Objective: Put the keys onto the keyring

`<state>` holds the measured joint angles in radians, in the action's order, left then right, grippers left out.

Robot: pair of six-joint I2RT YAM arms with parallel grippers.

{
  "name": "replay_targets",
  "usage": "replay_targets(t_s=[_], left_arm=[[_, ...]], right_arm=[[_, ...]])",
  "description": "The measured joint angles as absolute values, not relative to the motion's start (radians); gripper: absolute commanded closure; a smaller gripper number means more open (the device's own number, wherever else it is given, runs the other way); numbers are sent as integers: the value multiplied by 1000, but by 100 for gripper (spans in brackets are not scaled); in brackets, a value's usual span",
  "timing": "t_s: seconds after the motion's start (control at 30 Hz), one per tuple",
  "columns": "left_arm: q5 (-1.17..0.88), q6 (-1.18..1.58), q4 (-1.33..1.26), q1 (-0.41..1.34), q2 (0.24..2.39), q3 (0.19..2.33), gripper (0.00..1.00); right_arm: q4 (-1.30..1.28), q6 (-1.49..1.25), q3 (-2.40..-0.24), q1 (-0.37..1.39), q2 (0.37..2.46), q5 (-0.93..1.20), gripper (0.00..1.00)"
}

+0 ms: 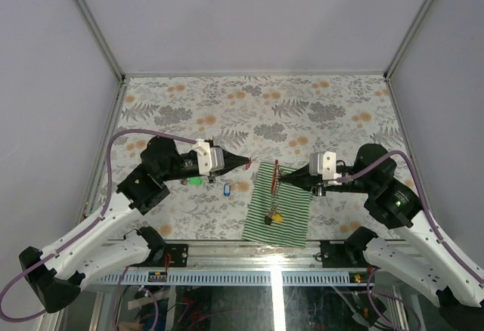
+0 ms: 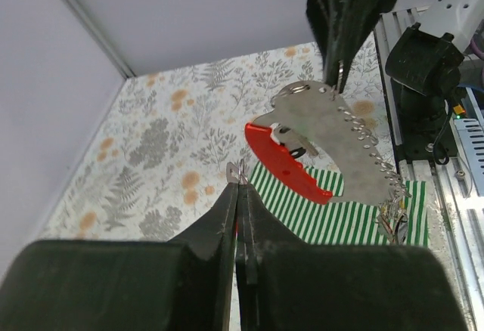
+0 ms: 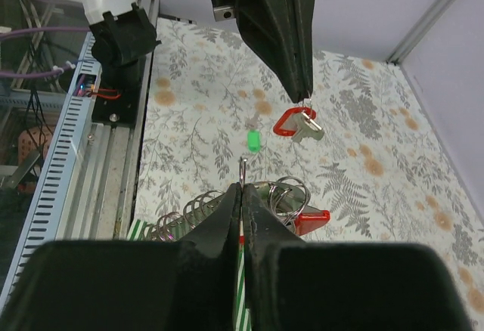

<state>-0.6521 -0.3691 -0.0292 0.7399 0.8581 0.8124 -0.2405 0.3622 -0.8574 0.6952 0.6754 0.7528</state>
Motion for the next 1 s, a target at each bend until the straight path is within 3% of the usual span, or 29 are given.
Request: replay_targets(t_s=[0.37, 0.67, 1.0], left_arm=[[-760, -485, -4, 740, 859, 851, 100], [-725, -506, -7, 740, 860, 869, 100], [-696, -502, -7, 740, 898, 901, 100]], right_arm=[[-110, 303, -914, 695, 795, 786, 100], [-306, 209, -1245, 696, 959, 708, 100], [-550, 161, -1421, 707, 1045, 618, 100]])
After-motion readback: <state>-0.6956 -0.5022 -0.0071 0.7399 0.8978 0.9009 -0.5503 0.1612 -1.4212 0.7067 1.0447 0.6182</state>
